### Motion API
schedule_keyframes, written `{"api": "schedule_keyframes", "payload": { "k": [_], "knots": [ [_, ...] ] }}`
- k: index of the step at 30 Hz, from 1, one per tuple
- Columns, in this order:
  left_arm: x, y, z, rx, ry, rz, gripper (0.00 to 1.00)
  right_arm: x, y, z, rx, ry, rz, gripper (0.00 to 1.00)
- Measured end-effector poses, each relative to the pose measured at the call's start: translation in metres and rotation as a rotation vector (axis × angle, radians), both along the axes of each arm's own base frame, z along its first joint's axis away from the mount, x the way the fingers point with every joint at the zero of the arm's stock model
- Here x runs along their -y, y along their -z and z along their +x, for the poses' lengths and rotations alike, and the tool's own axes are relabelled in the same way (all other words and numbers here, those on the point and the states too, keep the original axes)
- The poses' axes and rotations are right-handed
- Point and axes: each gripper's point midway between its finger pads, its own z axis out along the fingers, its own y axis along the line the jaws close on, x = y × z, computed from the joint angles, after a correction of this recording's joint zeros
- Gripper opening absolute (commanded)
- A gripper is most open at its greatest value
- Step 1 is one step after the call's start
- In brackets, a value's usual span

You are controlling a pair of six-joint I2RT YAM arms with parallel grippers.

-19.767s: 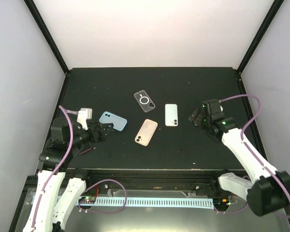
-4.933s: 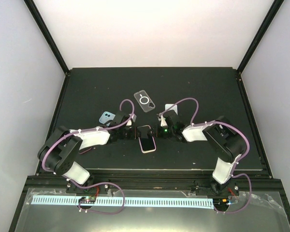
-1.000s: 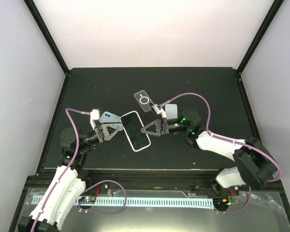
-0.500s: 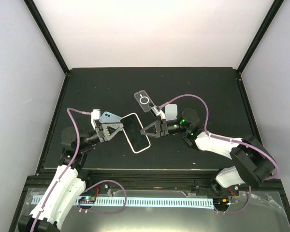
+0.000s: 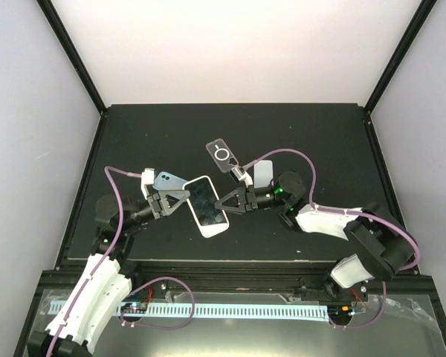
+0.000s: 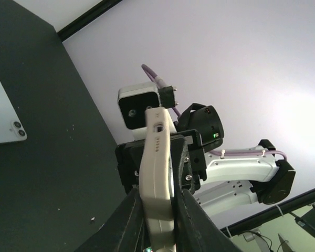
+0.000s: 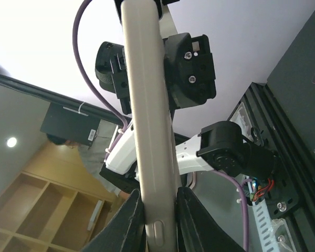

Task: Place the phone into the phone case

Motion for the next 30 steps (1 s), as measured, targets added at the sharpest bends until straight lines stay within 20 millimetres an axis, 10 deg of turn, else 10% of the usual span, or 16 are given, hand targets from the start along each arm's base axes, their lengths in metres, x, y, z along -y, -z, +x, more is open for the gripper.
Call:
{"api": "schedule_keyframes", "payload": {
  "k": [19, 30],
  "knots": [
    [0.0, 0.019, 0.006, -0.138, -0.016, 0.038, 0.11, -0.004, 0.02, 0.007, -0.028, 0.055, -0.073, 0.15],
    [0.0, 0.029, 0.014, -0.198, -0.02, 0.054, 0.64, -0.009, 0.027, 0.024, -0.179, 0.147, -0.031, 0.1]
  ]
}}
